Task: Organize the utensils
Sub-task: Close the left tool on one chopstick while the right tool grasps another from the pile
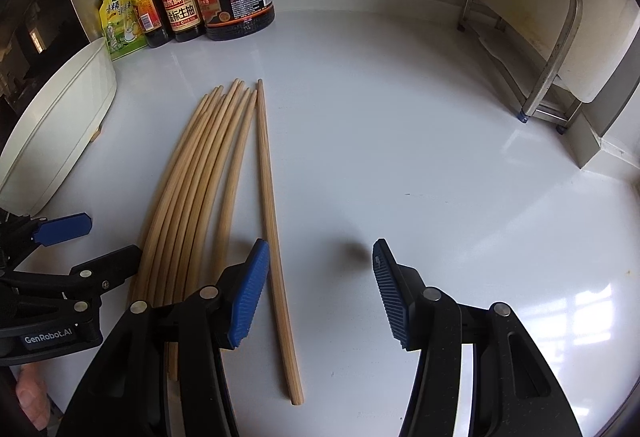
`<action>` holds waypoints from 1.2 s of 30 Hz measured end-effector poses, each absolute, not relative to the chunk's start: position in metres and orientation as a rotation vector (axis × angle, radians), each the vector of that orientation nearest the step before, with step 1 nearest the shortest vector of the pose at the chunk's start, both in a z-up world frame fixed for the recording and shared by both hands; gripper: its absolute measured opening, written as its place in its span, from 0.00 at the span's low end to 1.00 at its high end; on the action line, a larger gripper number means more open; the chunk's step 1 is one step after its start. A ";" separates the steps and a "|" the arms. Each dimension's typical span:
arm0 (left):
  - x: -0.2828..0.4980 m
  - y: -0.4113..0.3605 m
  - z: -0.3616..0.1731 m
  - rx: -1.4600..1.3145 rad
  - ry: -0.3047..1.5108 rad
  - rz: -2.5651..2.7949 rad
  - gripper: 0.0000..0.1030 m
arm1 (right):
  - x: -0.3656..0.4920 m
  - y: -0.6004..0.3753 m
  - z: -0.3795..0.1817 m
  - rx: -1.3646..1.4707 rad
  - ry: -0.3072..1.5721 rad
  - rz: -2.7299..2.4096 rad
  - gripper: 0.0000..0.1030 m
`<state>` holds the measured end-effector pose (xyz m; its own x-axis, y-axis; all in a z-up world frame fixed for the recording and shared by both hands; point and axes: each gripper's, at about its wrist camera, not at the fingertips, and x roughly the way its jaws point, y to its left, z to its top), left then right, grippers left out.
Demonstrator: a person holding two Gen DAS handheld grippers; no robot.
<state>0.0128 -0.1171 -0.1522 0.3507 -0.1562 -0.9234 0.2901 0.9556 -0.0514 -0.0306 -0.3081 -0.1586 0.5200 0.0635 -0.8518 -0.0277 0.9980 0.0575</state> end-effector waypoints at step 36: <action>0.034 -0.138 -0.146 0.158 1.162 -0.316 0.07 | -0.011 -0.285 -0.158 0.007 1.018 0.168 0.06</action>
<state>0.0336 -0.1385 -0.1457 0.3597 -0.1630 -0.9187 0.3250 0.9449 -0.0404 -0.0107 -0.2846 -0.1580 0.5132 0.1427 -0.8463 -0.1361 0.9871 0.0839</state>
